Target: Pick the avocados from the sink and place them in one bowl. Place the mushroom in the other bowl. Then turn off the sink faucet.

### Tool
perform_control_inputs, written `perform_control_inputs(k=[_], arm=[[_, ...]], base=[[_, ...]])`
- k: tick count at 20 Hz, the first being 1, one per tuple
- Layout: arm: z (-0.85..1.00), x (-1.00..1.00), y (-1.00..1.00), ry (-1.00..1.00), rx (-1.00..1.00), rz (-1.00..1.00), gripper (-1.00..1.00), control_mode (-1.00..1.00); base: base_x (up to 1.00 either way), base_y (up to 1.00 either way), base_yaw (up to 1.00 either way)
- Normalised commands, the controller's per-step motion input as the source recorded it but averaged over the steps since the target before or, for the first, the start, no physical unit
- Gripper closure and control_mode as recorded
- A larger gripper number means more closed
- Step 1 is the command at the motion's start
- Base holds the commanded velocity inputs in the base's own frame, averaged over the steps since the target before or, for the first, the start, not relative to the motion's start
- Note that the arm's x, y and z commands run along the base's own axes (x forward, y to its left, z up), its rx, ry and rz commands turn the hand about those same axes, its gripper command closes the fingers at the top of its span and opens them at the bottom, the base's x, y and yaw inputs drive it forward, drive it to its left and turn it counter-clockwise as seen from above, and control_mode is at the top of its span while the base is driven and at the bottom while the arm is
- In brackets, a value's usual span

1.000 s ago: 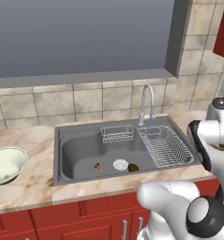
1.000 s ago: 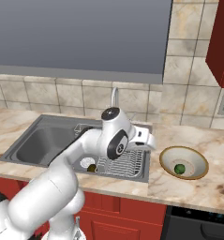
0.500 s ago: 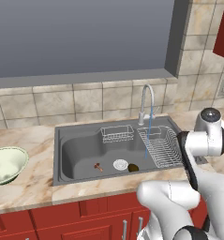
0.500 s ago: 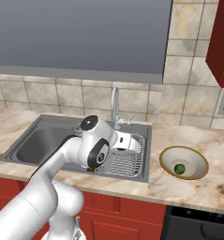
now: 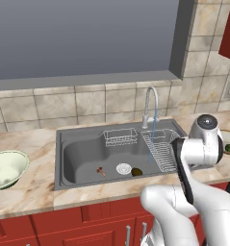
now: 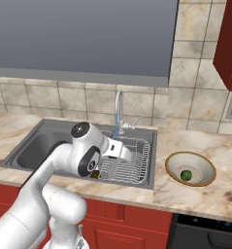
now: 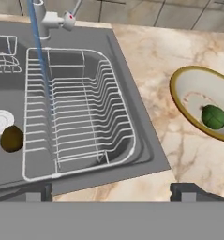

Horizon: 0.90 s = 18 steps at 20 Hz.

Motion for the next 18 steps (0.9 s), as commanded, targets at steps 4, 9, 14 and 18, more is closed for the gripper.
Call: perform_control_inputs(k=[4, 9, 14, 18], arm=[[0.0, 0.08, 0.41, 0.04, 0.13, 0.02, -1.0, -1.0], [0.0, 0.13, 0.4, 0.03, 0.11, 0.07, -1.0, -1.0], [-0.03, 0.05, 0.5, 0.04, 0.02, 0.07, -1.0, -1.0], [-0.18, 0.11, 0.6, 0.09, 0.0, 0.04, -1.0, -1.0]], base=[[0.0, 0.0, 0.0], [0.0, 0.0, 0.0], [0.0, 0.0, 0.0], [0.0, 0.0, 0.0]])
